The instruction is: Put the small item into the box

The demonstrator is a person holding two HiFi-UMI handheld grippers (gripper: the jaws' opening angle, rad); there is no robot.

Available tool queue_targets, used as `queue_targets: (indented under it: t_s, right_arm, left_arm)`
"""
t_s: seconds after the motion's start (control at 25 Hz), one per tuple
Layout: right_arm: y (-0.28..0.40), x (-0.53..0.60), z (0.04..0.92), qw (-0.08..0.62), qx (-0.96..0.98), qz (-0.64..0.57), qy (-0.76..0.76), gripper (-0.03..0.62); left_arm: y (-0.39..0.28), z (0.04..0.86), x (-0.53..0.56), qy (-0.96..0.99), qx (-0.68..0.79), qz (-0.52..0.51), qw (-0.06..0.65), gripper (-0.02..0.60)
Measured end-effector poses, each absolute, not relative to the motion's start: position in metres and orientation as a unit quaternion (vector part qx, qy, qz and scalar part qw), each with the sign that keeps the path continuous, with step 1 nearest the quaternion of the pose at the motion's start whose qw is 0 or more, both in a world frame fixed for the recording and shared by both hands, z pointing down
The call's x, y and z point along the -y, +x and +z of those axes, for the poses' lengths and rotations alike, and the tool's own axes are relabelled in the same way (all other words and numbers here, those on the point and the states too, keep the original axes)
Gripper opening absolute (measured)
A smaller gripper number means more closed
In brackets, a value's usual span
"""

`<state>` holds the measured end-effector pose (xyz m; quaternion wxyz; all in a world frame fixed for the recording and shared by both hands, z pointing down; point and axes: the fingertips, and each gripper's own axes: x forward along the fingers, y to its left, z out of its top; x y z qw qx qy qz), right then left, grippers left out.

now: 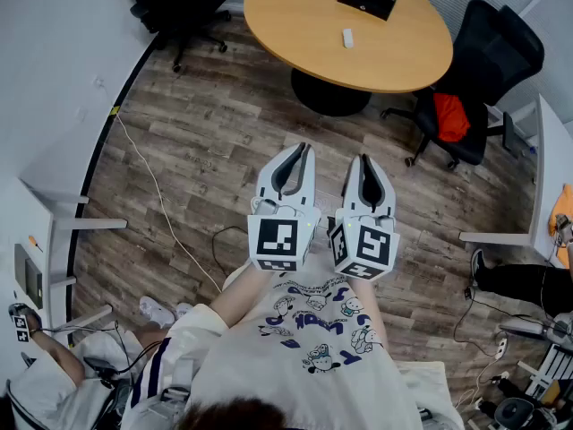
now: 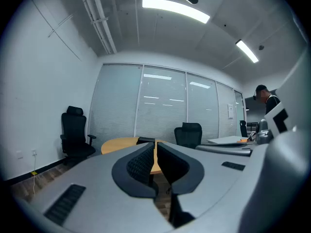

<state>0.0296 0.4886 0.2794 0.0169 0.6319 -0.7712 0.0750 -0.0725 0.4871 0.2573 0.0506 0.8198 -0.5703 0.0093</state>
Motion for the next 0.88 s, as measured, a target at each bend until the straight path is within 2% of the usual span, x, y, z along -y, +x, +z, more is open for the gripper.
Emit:
queue_targets:
  t_s: [0.88]
  right_arm:
    - [0.000,-0.404,0.282,0.020,0.765,0.078,0.639,0.046]
  left_arm:
    - [-0.102,0.257,-0.402,0.828,0.558,0.002,0.056,0.032]
